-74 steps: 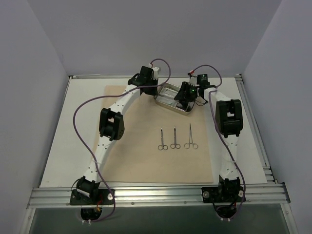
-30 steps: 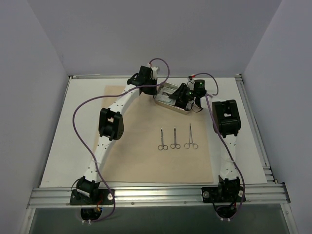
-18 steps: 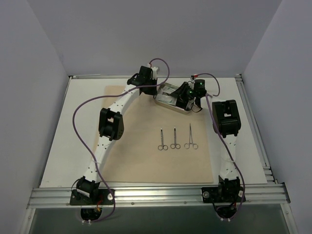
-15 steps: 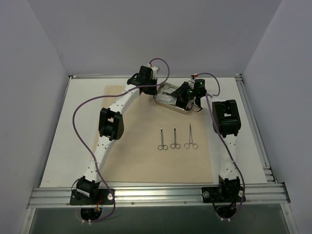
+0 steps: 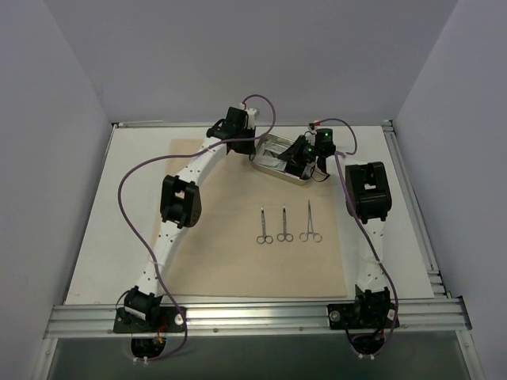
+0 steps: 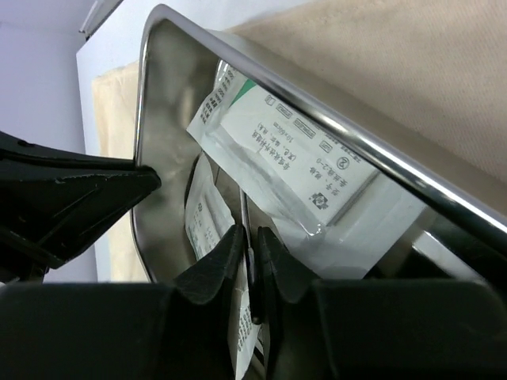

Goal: Open and lay out the surgical kit
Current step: Pick up the medical item from the container.

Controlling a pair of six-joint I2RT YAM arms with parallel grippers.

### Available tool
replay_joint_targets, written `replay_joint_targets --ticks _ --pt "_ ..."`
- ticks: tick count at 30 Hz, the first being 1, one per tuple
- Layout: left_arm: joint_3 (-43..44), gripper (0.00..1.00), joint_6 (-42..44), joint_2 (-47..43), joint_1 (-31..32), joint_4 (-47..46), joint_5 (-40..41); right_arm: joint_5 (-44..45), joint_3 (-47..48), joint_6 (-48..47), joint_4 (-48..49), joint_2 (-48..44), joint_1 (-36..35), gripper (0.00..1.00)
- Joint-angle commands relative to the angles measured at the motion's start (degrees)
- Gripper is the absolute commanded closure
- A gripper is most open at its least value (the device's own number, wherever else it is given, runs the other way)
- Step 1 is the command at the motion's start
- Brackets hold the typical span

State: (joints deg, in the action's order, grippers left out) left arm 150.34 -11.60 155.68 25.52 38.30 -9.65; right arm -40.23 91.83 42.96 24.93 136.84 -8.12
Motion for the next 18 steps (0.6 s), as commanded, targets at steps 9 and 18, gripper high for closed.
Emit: replay_joint_targets --ticks 9,18 --pt "0.1 0.98 -0.1 -3.4 0.0 -1.6 1.1 1.0 6.1 -9.3 -14.1 -6.4 0.5 0.94" --pt "0.1 0.98 -0.1 -3.4 -0.1 -1.7 1.1 1.6 10.1 -16.4 -23.7 -7.4 0.5 0.93"
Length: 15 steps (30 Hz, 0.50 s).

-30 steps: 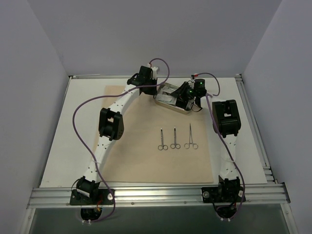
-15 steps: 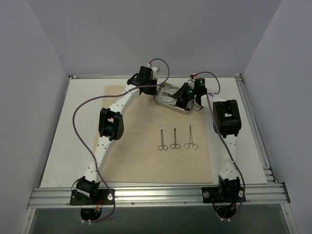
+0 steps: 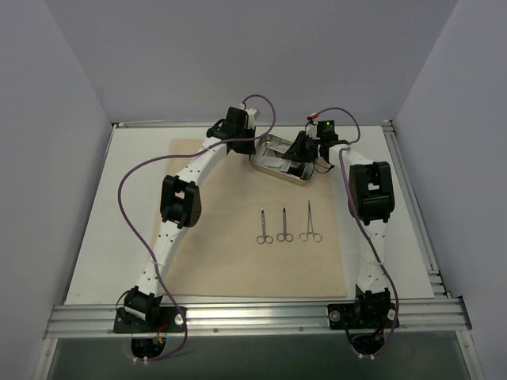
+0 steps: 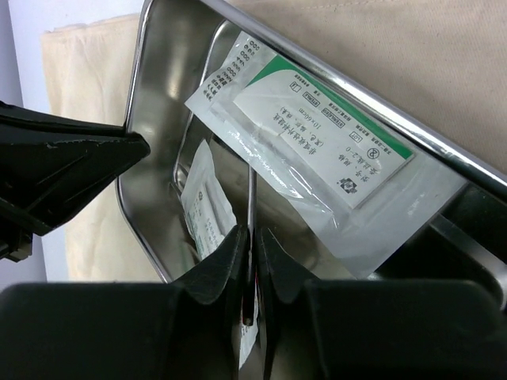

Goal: Open and lay out the surgical kit
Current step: Pick up the medical item from the container.

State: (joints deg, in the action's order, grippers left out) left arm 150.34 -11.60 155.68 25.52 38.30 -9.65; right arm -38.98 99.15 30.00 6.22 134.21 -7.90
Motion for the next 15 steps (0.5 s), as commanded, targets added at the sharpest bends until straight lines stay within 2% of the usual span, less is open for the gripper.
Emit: replay_joint_targets --ticks 1,3,11,15 --pt "0.2 0.98 -0.1 -3.4 -0.2 -1.7 1.1 0.5 3.0 -3.9 -5.5 -4.6 0.3 0.95" --pt "0.1 0.98 -0.1 -3.4 -0.1 -1.7 1.1 0.7 3.3 -4.4 -6.0 -4.2 0.3 1.00" --pt "0.1 0.98 0.0 -3.4 -0.1 -1.5 1.0 1.0 6.8 -8.0 -13.2 -5.2 -0.9 1.00" --pt "0.3 0.98 -0.3 -3.4 -0.2 -1.5 1.3 1.9 11.1 -18.2 -22.5 -4.9 -2.0 1.00"
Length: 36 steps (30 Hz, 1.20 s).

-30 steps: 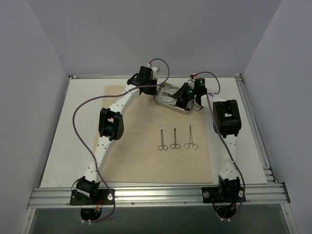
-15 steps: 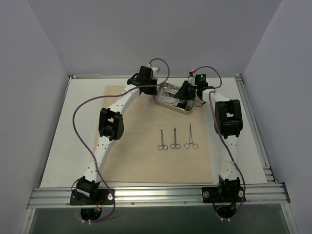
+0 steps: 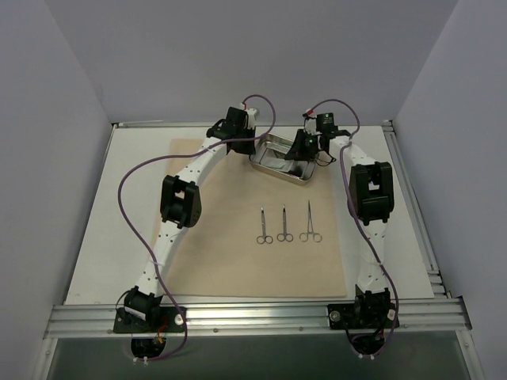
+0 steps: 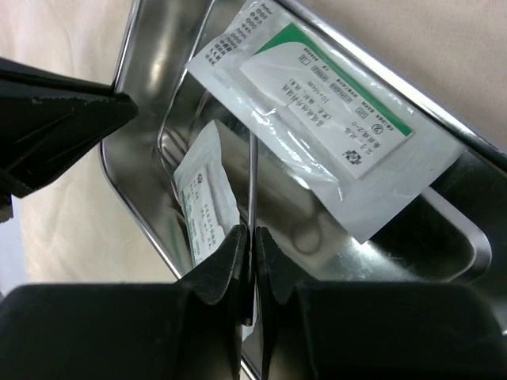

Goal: Open and lay out the surgical kit
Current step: Pick up the medical item from the container.

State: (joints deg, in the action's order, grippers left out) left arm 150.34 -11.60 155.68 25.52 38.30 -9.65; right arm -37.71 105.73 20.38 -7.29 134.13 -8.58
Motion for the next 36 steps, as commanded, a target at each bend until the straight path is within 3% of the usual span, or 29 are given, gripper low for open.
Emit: replay_joint_targets --ticks 1,6,15,23,30,36 --pt "0.4 0.97 -0.4 -3.4 -0.2 -1.5 1.2 1.5 5.4 -10.4 -11.2 -4.7 -1.4 1.00" --pt "0.6 0.98 -0.5 -3.4 -0.1 -1.5 1.3 5.5 9.3 -19.8 -22.0 -3.9 -1.7 1.00" --pt "0.7 0.98 -0.3 -3.6 -0.1 -1.3 0.8 5.5 6.9 -25.2 -17.6 -9.0 -1.6 1.00" --pt "1.0 0.96 0.0 -3.6 -0.1 -1.2 0.2 10.8 4.3 -27.2 -13.5 -13.1 -1.6 1.00" --pt "1.9 0.79 1.1 -4.1 -0.1 -0.9 -2.5 8.8 0.1 -26.8 -5.0 -12.8 -1.7 1.00" --pt "5.1 0.49 2.6 -5.4 -1.5 -1.2 -11.3 7.3 -5.7 -21.4 6.8 -14.0 -1.4 1.00"
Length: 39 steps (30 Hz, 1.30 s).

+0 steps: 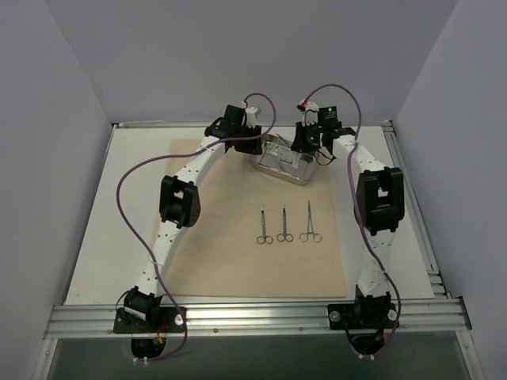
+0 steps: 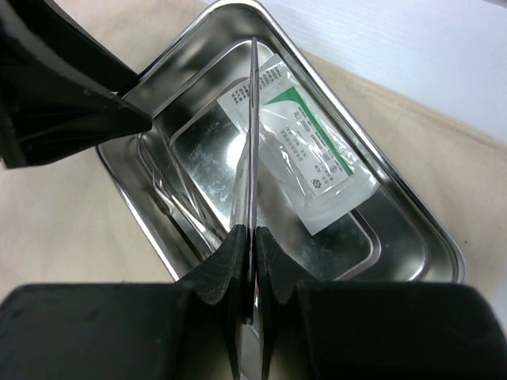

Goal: Open and lay out the surgical kit
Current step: Pick up the medical item from the container, then place the medical item in the surgical kit.

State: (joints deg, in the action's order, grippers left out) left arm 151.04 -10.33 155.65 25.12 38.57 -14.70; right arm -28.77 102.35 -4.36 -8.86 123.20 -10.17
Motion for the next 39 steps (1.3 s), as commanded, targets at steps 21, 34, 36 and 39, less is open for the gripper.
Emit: replay_joint_targets --ticks 21,34,36,39 --pt "5.0 0.23 -17.1 -6.5 1.6 -6.0 -6.7 5.8 -23.1 15.8 36.6 -11.8 -4.7 1.00" --pt "4.5 0.28 -21.0 -4.4 1.9 -9.1 -4.5 6.3 -23.8 15.8 37.2 -12.8 -5.9 1.00" --pt "4.6 0.28 -21.0 -4.3 1.9 -9.1 -4.4 6.3 -23.8 15.7 37.3 -13.0 -5.8 1.00" --pt "4.2 0.29 -21.2 -4.1 2.0 -8.9 -3.8 6.2 -23.6 15.7 37.6 -13.1 -5.8 1.00"
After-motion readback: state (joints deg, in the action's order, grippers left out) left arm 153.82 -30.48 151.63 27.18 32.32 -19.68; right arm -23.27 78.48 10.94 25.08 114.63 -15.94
